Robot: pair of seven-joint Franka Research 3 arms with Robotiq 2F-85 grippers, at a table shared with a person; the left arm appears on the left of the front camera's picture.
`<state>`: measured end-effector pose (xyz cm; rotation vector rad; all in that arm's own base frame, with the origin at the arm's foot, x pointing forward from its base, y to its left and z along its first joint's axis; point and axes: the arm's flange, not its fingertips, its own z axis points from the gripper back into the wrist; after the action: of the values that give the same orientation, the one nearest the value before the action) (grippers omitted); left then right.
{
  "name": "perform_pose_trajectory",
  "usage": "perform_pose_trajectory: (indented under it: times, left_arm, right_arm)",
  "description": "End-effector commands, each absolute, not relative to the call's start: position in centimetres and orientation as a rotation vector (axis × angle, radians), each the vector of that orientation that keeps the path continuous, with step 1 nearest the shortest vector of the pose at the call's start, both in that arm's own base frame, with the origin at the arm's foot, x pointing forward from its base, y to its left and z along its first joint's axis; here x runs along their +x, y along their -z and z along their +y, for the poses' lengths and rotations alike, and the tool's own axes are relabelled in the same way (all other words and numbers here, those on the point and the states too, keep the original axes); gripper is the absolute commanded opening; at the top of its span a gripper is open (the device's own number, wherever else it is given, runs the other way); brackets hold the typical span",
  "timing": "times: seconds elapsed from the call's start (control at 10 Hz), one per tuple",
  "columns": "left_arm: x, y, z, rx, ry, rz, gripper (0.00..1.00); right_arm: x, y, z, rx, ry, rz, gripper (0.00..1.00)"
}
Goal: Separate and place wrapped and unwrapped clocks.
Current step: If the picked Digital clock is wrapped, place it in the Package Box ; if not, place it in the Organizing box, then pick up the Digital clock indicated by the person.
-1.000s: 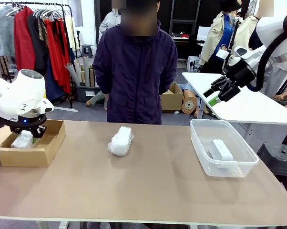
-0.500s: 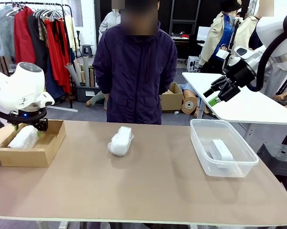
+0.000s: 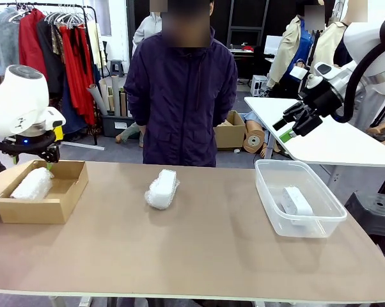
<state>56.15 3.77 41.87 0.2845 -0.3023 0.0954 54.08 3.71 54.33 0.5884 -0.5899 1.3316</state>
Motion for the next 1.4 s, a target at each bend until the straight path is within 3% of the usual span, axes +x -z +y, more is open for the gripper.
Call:
perform_pose_trajectory:
  times: [0.0, 0.7, 1.3]
  left_arm:
    - [55.3, -42.1, 4.0, 0.226, -0.145, -0.266, 1.0]
    - [56.0, -41.8, 3.6, 0.271, -0.101, -0.291, 1.0]
    - [54.9, -47.9, 7.8, -0.018, 0.438, -0.49, 1.0]
  right_arm:
    - [54.2, -54.6, 3.9, 0.587, -1.319, -0.589, 1.0]
    - [54.2, -54.6, 3.9, 0.587, -1.319, -0.589, 1.0]
    - [54.2, -54.6, 3.9, 0.587, -1.319, -0.589, 1.0]
